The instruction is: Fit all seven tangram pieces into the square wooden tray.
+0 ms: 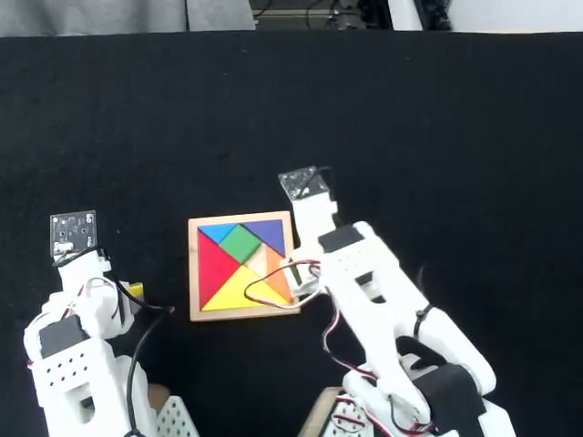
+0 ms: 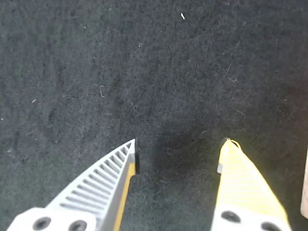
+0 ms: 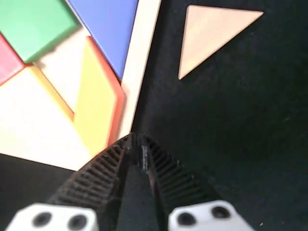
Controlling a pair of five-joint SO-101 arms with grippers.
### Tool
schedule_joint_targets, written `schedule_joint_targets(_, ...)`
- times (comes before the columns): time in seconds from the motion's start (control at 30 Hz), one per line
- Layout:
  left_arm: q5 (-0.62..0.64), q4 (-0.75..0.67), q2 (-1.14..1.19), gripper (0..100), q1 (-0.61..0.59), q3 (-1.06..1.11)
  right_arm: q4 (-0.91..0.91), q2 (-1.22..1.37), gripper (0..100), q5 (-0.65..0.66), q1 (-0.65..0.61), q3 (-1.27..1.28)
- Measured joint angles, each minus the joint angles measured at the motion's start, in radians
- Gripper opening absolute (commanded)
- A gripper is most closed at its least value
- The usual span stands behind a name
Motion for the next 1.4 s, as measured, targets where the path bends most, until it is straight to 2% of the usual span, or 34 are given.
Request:
schedule_joint_targets(0.27, 0.000, 0.000, 0.000, 27, 0.000, 0.000, 0.072, -0.052, 1.1, 0.020, 0.008, -0.150)
schedule_joint_targets(0.83, 0.000, 0.000, 0.000, 27, 0.000, 0.000, 0.066, 0.204, 1.1, 0.034, -0.020, -0.158)
schedule_joint_targets(1.4, 0.000, 0.000, 0.000, 27, 0.000, 0.000, 0.048, 0.153, 1.1, 0.034, -0.058, -0.175)
